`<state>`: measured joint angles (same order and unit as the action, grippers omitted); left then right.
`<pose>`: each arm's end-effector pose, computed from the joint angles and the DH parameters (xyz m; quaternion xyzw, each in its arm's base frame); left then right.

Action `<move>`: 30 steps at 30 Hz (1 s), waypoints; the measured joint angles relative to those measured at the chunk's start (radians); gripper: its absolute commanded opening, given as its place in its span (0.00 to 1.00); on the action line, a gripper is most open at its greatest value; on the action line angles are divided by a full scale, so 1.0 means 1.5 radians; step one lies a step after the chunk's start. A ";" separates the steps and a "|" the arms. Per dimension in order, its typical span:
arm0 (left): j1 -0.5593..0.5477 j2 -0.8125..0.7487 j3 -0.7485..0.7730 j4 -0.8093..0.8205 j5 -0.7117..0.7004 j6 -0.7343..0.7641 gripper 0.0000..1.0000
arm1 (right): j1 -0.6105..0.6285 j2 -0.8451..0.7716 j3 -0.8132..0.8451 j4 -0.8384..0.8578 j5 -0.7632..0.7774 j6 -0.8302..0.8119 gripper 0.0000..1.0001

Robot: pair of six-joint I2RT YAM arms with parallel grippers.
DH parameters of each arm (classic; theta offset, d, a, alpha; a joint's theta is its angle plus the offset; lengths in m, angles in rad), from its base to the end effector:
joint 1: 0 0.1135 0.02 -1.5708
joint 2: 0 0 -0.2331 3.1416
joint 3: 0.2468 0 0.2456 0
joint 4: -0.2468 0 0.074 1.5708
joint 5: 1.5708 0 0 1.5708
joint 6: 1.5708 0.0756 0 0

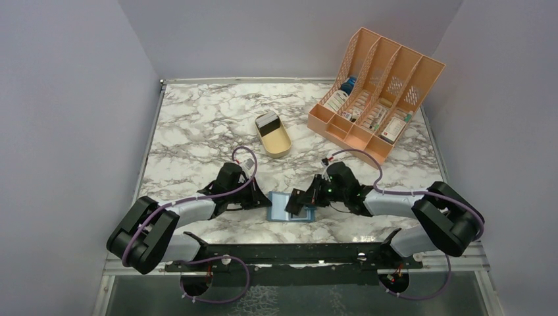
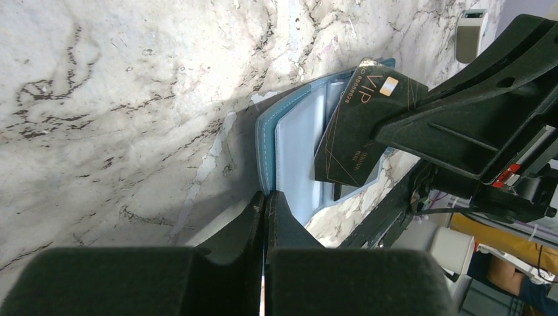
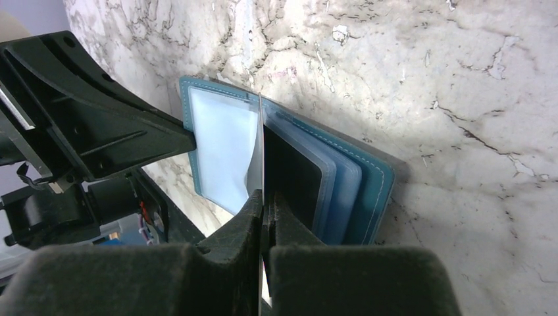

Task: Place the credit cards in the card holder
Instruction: Insert the credit card into the card holder.

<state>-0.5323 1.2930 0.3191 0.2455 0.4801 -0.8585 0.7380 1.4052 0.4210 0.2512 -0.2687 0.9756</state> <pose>0.1932 -0.1543 0.0805 -0.0480 0.8905 -0.4210 0.1659 0.1881 0.1982 0.0800 0.0532 0.9054 0.3848 0.1715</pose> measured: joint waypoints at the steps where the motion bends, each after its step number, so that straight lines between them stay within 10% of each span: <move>1: 0.000 0.000 0.000 0.000 0.000 0.000 0.00 | 0.000 0.003 -0.002 0.006 -0.003 0.000 0.01; 30: 0.000 0.001 -0.003 0.002 -0.002 -0.003 0.00 | 0.000 0.060 0.024 0.002 -0.119 -0.043 0.01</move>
<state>-0.5323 1.2945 0.3149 0.2485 0.4774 -0.8635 0.7376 1.4948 0.4568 0.2543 -0.4477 0.9112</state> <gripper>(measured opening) 0.012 0.012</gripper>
